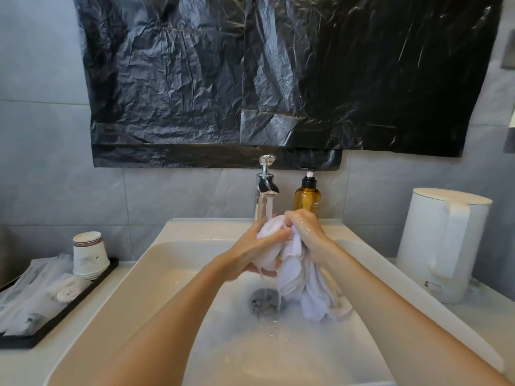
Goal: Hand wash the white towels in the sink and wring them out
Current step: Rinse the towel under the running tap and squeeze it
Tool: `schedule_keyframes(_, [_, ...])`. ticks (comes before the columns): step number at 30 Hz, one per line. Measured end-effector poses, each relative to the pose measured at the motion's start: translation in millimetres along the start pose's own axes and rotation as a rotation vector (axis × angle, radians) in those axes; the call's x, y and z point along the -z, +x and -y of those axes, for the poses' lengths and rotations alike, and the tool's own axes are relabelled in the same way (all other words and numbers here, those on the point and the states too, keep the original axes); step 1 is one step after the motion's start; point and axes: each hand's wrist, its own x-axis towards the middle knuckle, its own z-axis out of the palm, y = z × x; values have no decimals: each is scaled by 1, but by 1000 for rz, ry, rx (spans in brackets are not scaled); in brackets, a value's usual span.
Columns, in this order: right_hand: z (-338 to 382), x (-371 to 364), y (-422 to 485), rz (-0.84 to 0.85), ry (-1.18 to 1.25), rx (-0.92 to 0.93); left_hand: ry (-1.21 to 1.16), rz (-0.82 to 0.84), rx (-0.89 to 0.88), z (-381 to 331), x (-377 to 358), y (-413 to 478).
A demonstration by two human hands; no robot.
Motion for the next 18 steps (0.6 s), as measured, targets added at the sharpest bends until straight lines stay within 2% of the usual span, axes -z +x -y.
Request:
schedule_keyframes(2, [-2, -5, 7, 55, 100, 11, -59, -67, -4, -1, -4, 2])
schedule_keyframes(6, [-4, -17, 8, 30, 79, 21, -54, -377, -39, -11, -11, 5])
schedule_keyframes(9, [-11, -34, -5, 55, 21, 192, 22, -533, -63, -11, -8, 2])
schedule_keyframes(11, [-15, -49, -15, -14, -98, 277, -14, -620, -54, -14, -4, 1])
schedule_keyframes(14, [-15, -60, -23, -119, -166, 324, -69, -692, -25, -20, -1, 3])
schedule_keyframes(16, [-16, -56, -26, -135, -170, 292, -73, -688, -31, -21, -4, 2])
schedule_keyframes(18, [-17, -52, -27, -142, -200, 283, 11, -686, -17, -22, -5, 0])
